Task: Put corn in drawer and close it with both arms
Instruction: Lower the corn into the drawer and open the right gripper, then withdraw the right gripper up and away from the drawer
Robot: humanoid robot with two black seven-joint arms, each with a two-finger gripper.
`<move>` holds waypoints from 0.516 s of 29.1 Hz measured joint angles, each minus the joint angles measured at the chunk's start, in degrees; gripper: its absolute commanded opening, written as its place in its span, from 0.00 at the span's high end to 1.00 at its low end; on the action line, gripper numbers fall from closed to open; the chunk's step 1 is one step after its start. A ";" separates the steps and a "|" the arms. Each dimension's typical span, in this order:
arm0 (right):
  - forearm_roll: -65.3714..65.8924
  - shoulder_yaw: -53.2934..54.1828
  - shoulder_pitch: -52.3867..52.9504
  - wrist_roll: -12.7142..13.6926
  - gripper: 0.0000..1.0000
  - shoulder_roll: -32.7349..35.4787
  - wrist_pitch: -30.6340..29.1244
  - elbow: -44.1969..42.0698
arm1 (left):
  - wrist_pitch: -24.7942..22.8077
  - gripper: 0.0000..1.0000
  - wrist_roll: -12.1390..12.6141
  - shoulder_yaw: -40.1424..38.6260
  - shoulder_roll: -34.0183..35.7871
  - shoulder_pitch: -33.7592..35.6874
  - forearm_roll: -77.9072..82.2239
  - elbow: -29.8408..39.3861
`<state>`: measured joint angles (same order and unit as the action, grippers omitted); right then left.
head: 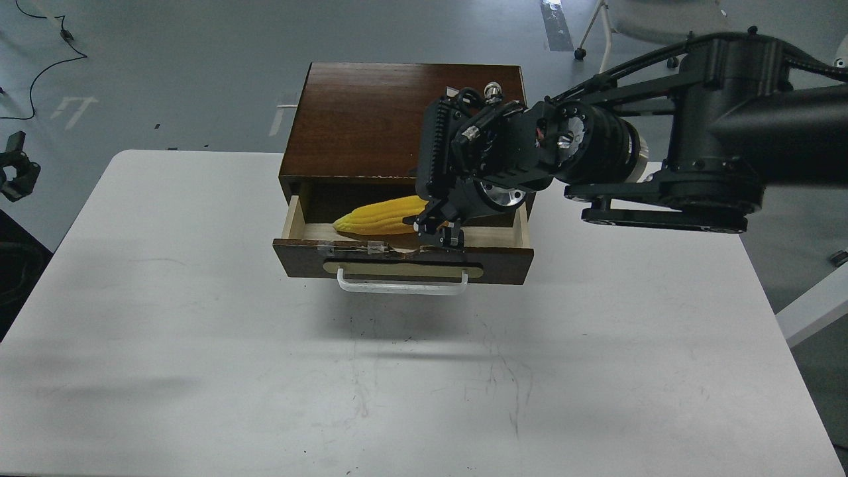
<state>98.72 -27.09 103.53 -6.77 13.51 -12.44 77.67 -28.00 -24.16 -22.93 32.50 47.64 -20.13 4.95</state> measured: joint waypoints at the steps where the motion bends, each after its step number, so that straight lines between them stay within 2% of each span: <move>1: -0.68 0.10 0.20 0.00 0.31 0.06 0.13 -0.09 | 0.00 0.03 -0.04 -0.03 0.02 0.11 0.00 -0.01; 5: -4.34 3.63 0.57 -0.01 0.18 0.41 0.29 -2.39 | 0.00 0.11 -0.07 -0.12 0.19 2.02 0.00 -0.14; 6: -5.72 5.69 0.49 0.00 0.09 0.81 0.33 -3.54 | 0.00 0.23 -0.07 -0.09 0.34 2.95 -0.01 -0.16; 7: -6.92 7.41 0.30 0.00 0.07 1.23 0.31 -4.48 | 0.00 0.34 -0.07 -0.04 0.40 3.54 0.00 -0.18; 8: -9.40 9.91 -0.22 0.00 0.06 1.81 0.08 -5.68 | 0.00 0.39 -0.06 0.05 0.46 4.00 0.00 -0.20; 9: -12.59 12.18 -0.99 0.01 0.05 2.29 -0.15 -6.87 | 0.00 0.51 -0.03 0.16 0.52 4.37 0.01 -0.20; 15: -35.85 21.20 -4.09 0.42 0.01 4.60 -0.59 -15.10 | 0.00 0.80 -0.02 2.17 0.02 8.77 0.92 -0.15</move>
<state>62.87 -5.89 99.44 -6.35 18.11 -13.03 62.57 -28.00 -24.19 -20.76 32.52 56.41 -19.21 4.80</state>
